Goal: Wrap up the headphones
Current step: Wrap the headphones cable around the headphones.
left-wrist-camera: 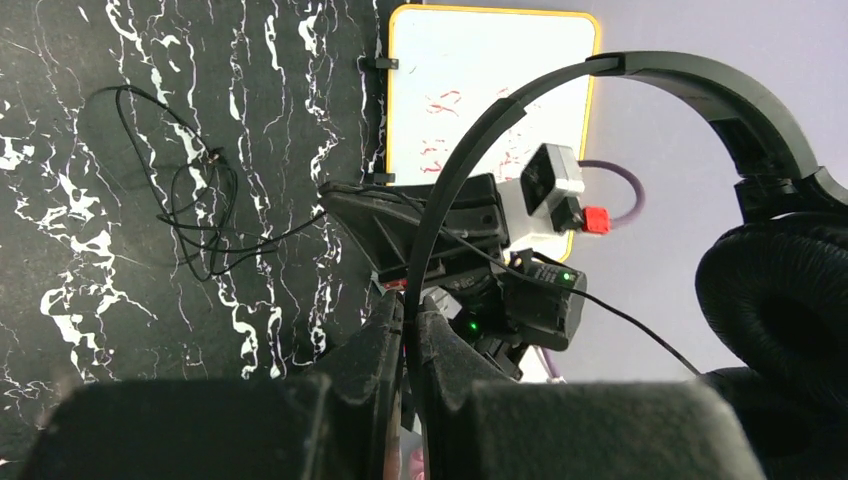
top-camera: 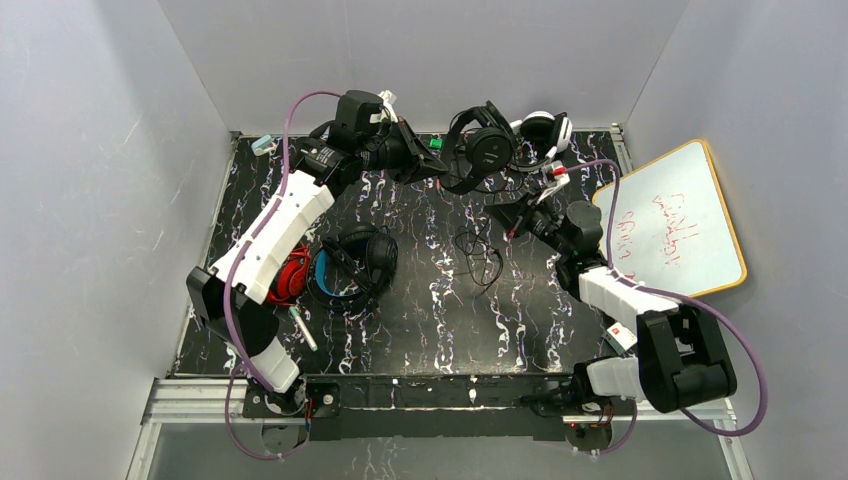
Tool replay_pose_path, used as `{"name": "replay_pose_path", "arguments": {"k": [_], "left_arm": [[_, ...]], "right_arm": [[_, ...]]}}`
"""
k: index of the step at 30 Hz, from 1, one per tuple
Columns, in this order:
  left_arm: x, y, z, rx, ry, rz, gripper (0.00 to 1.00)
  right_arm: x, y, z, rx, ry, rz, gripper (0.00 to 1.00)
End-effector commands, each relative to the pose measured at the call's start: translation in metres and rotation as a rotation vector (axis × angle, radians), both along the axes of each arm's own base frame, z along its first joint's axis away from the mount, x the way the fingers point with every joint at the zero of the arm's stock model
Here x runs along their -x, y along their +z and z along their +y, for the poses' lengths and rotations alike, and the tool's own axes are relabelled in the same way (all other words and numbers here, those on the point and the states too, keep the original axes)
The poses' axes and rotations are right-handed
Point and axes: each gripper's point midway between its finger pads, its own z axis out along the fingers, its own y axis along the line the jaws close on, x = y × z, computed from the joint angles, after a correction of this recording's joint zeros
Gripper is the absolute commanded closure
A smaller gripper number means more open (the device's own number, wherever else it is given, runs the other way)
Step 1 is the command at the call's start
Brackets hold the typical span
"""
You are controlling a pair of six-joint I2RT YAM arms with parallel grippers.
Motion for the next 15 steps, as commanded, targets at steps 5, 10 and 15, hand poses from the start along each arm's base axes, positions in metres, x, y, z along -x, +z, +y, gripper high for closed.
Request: {"name": "replay_pose_path", "arguments": {"k": [5,10,15], "left_arm": [[0.021,0.041,-0.003,0.090,-0.080,-0.072,1.00],[0.022,0.046,-0.005,0.102,-0.097,-0.081,1.00],[0.019,0.038,-0.009,0.098,-0.108,-0.063,1.00]], "right_arm": [[-0.001,-0.003,0.015,-0.062,0.103,0.050,0.99],[-0.010,-0.013,0.001,-0.110,0.069,0.093,0.99],[-0.015,-0.025,0.000,-0.075,0.114,0.144,0.99]]}}
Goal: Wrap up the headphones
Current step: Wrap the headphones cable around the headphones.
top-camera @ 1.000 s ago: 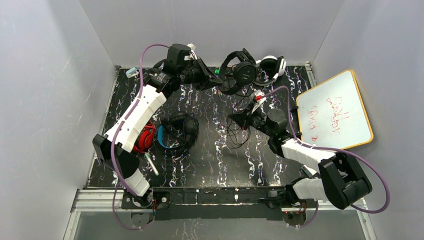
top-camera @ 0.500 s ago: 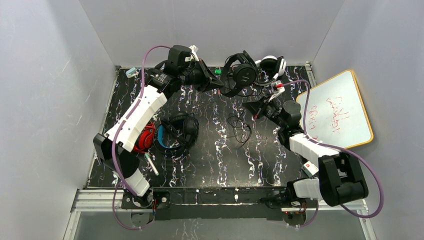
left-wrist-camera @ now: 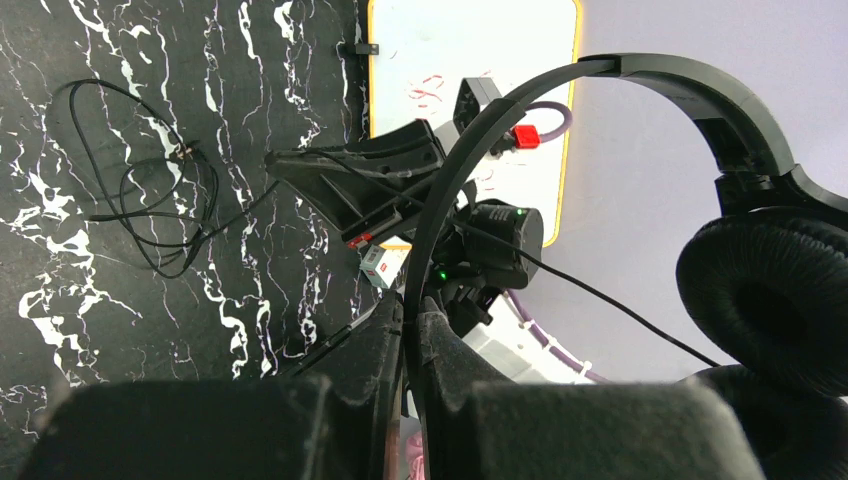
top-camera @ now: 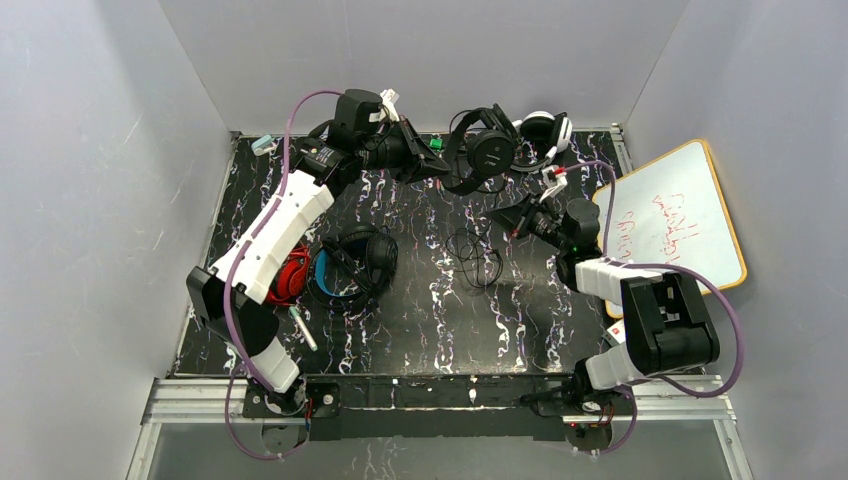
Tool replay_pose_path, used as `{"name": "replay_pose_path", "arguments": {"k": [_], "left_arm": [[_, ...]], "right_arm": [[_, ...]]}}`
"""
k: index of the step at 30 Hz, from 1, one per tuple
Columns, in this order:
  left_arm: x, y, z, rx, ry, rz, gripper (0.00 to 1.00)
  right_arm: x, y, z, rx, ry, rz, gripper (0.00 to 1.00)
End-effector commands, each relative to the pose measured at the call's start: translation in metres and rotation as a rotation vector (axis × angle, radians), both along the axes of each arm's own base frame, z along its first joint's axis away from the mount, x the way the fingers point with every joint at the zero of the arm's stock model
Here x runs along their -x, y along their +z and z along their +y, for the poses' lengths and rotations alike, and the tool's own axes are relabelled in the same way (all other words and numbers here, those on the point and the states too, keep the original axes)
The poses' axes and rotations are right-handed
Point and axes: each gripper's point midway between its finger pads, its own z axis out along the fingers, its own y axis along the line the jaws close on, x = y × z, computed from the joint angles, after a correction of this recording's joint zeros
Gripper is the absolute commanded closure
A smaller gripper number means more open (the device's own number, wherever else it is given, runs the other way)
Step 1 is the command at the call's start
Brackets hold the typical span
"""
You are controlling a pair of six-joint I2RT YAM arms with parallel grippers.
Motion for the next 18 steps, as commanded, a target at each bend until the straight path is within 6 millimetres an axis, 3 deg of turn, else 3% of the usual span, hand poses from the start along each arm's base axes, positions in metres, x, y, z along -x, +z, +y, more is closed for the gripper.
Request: {"name": "replay_pose_path", "arguments": {"k": [1,12,18], "left_arm": [[0.012,0.031,-0.005,0.070,-0.061,-0.054,1.00],[-0.004,0.023,-0.027,0.139,-0.032,-0.010,1.00],[-0.027,0.004,-0.018,0.102,0.121,0.006,1.00]], "right_arm": [[-0.003,0.010,0.008,0.007,0.078,-0.025,0.99],[0.021,0.000,0.039,-0.004,0.165,0.003,0.99],[0.043,0.000,0.062,0.010,0.236,0.019,0.99]]}}
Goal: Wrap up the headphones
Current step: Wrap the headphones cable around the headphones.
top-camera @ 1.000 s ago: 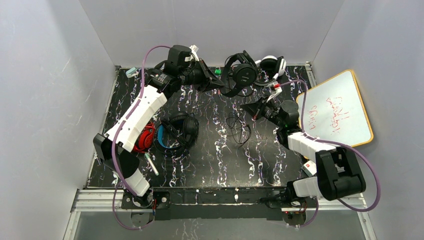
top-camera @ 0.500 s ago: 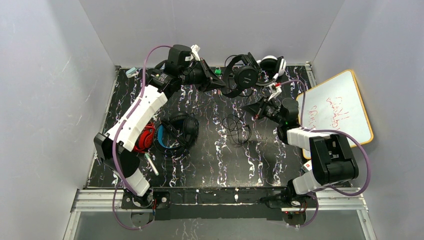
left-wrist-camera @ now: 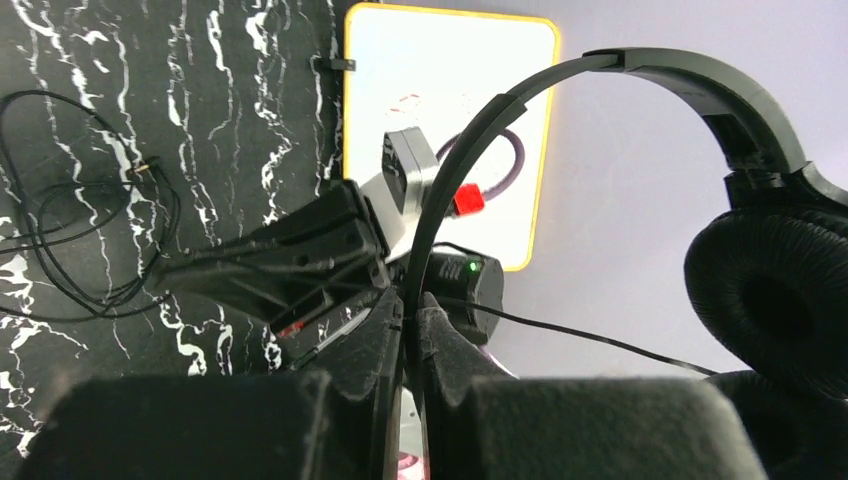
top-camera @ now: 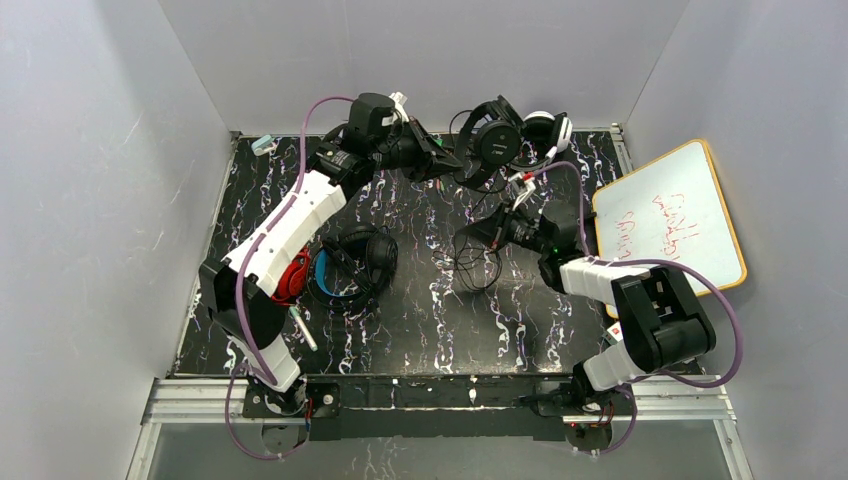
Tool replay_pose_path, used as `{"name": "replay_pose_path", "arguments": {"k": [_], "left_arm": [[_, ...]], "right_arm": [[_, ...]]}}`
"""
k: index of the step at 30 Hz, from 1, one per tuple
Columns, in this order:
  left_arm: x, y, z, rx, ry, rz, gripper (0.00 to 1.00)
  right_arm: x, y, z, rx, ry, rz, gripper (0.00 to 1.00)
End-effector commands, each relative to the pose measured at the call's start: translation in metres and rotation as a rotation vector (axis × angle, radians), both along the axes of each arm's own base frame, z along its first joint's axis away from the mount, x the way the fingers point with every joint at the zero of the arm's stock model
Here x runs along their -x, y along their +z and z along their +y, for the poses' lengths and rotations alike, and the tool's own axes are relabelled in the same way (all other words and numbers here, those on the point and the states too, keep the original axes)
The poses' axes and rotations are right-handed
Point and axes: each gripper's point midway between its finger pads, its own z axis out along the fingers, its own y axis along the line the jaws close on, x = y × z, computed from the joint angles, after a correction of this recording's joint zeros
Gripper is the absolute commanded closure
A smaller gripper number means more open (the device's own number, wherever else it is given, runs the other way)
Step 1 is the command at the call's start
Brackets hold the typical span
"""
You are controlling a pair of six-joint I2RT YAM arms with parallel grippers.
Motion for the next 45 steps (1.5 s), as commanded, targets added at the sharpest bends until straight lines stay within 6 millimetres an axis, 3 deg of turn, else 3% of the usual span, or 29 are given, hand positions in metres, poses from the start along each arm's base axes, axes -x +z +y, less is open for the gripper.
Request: {"name": "replay_pose_path", "arguments": {"k": [1,6,10,14,18,22,26,32,36,40,45], "left_arm": [[-0.019,0.003,0.008,0.009,0.141,-0.019,1.00],[-0.056,-0.026,0.049,-0.137,0.440,-0.035,1.00],[-0.075,-0.036,0.088,-0.267,0.662,-0.044,1.00],[-0.085,-0.041,0.126,-0.410,0.842,-0.043,1.00],[-0.090,-0.050,0.146,-0.529,0.921,-0.042,1.00],[-0.096,-0.056,0.155,-0.678,0.914,-0.092,1.00],[-0.098,-0.073,0.167,-0.911,0.869,-0.121,1.00],[-0.094,-0.097,0.168,-1.115,0.767,-0.175,1.00],[-0.089,-0.103,0.160,-1.213,0.629,-0.251,1.00],[-0.085,-0.107,0.155,-1.230,0.515,-0.306,1.00],[-0.075,-0.103,0.164,-1.328,0.443,-0.375,1.00]], "right_arm": [[0.014,0.009,0.020,0.008,0.061,-0.023,0.99],[0.040,0.008,0.045,0.046,0.113,0.012,0.99],[0.060,0.004,0.049,0.074,0.111,0.056,0.99],[0.078,0.000,0.050,0.106,0.124,0.100,0.99],[0.094,0.000,0.053,0.129,0.140,0.126,0.99],[0.106,0.008,0.059,0.153,0.178,0.135,0.99],[0.109,0.032,0.066,0.192,0.218,0.099,0.99],[0.106,0.064,0.069,0.275,0.268,0.068,0.99],[0.097,0.081,0.063,0.368,0.257,0.031,0.99],[0.084,0.083,0.054,0.483,0.231,0.021,0.99],[0.068,0.088,0.039,0.536,0.198,0.040,0.99]]}}
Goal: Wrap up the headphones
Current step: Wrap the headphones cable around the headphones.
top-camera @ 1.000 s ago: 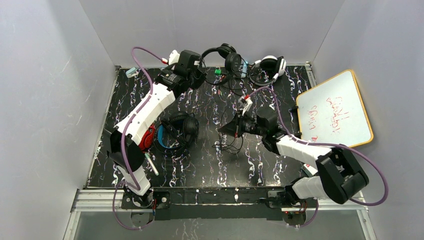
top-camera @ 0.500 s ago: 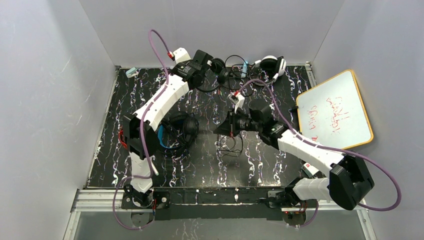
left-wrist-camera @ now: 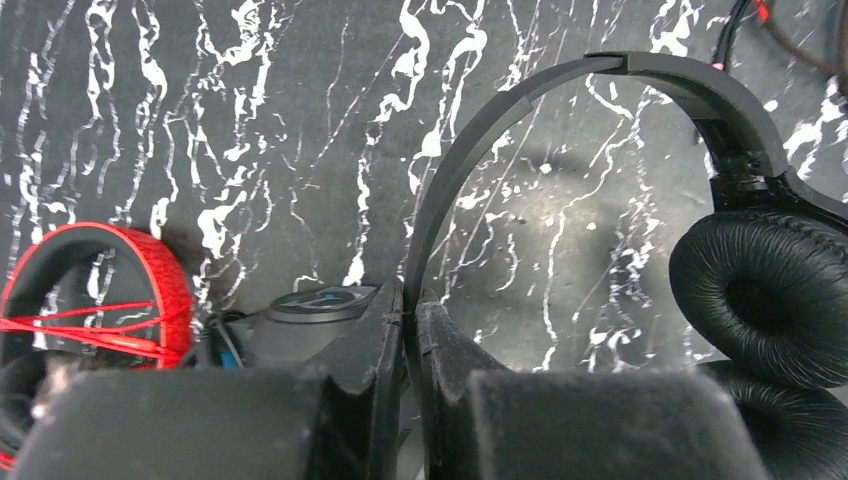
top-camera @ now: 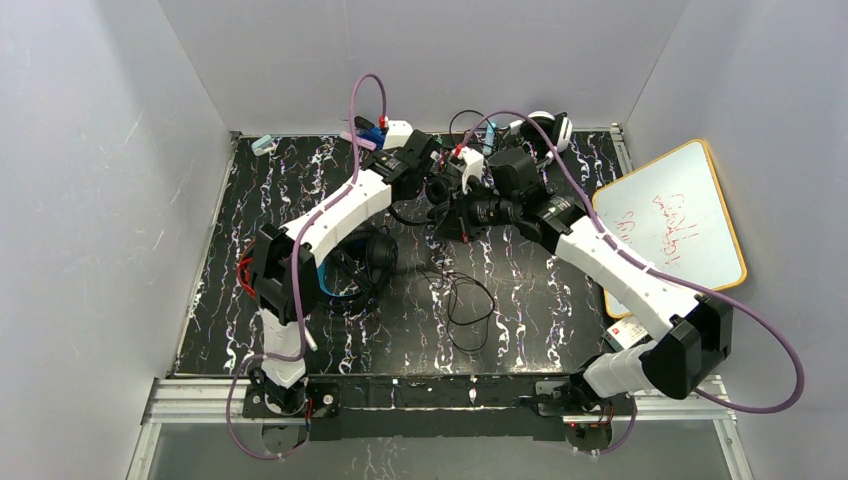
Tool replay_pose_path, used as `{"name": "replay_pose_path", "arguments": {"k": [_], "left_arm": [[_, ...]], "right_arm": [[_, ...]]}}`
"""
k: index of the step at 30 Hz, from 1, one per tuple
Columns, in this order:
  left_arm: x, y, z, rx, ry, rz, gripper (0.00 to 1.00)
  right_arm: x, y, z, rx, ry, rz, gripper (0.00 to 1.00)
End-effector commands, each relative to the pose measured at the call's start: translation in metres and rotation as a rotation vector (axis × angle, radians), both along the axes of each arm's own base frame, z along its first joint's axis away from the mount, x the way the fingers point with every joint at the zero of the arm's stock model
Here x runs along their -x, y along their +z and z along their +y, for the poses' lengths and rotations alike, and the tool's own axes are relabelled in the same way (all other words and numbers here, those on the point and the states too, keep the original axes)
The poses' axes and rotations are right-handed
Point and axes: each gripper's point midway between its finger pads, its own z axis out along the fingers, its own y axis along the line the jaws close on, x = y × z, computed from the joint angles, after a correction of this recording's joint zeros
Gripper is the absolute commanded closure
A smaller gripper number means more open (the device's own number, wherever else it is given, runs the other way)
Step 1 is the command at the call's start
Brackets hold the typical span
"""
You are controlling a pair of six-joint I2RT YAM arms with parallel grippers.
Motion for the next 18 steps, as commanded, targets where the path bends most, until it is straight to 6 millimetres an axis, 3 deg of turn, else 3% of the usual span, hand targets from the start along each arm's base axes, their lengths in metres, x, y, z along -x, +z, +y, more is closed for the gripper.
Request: {"name": "replay_pose_path", "arguments": {"k": [1,5,9,14,18], "left_arm": [[0.005,0.058,0.016,-0.097,-0.071,-0.114,1.00],[0.014,0.058,0.020,-0.198,-0.151,-0.065,1.00],[0.030,0.045,-0.004,-0.183,-0.426,0.035,1.00],[0.048,0.046,-0.015,-0.203,-0.546,0.030,1.00],[0.066,0.045,-0.030,-0.199,-0.700,0.074,1.00]], "right_arm": [[-0.013,-0.003,-0.027,0.111,-0.039,0.009,0.99],[-0.029,0.000,-0.045,0.142,-0.092,-0.001,0.99],[-0.047,0.001,-0.064,0.176,-0.158,-0.016,0.99],[-0.063,0.008,-0.076,0.187,-0.205,-0.049,0.99],[-0.075,0.001,-0.087,0.220,-0.245,-0.052,0.99]]}}
